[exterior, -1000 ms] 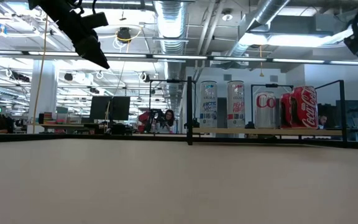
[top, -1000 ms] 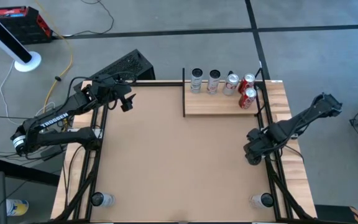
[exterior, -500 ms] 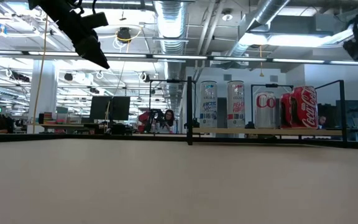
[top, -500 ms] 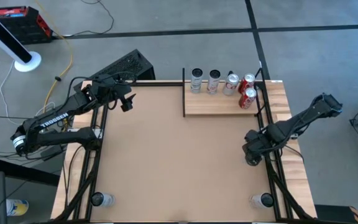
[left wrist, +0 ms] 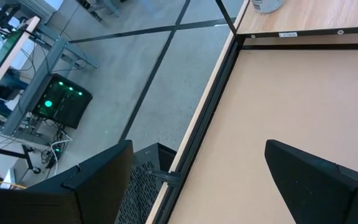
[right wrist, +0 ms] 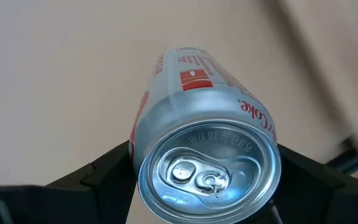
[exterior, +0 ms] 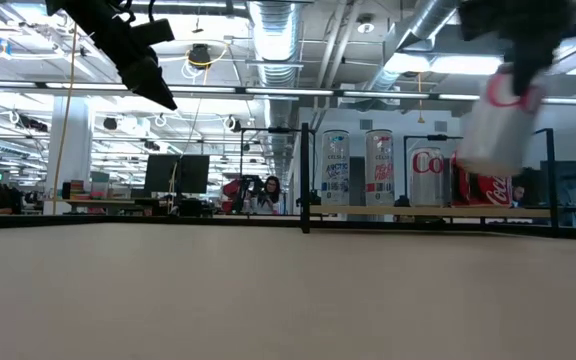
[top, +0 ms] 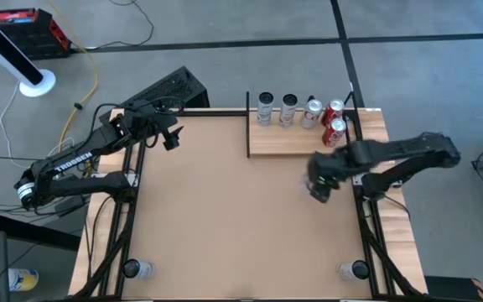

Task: Place canned beverage on shelf
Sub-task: Put the red and silver soda can on the shelf and align it with the other red and silver soda can

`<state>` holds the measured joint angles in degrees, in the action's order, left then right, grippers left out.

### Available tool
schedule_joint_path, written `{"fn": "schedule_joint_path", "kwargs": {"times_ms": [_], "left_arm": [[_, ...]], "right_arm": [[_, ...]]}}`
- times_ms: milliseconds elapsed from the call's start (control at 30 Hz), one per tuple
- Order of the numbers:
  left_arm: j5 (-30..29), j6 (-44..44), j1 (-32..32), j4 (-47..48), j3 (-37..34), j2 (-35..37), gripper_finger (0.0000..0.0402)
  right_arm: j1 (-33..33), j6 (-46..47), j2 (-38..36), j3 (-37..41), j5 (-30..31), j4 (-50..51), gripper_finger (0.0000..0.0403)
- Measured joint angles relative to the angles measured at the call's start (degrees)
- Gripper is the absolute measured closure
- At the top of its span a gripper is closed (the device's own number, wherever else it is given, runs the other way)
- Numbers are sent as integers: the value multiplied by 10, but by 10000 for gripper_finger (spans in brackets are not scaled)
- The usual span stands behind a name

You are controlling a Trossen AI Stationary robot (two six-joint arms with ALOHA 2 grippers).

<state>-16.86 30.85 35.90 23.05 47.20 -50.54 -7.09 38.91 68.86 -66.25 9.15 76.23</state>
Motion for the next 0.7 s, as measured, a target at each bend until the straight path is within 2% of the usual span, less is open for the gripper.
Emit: {"fn": "schedule_joint_path", "kwargs": {"times_ms": [167,267,467,700], "left_arm": [[0,0,0,0,0,0,51],[0,0,0,0,0,0,51],[1,0,0,1,0,0,51],[1,0,0,1,0,0,51]], "right_arm": [[114,-222,88,-61,0,-1,81],[178,-314,135,-88,12,2,81],[284,-408,197,-135,26,38,81],[368,-473,228,-144,31,47,81]]}}
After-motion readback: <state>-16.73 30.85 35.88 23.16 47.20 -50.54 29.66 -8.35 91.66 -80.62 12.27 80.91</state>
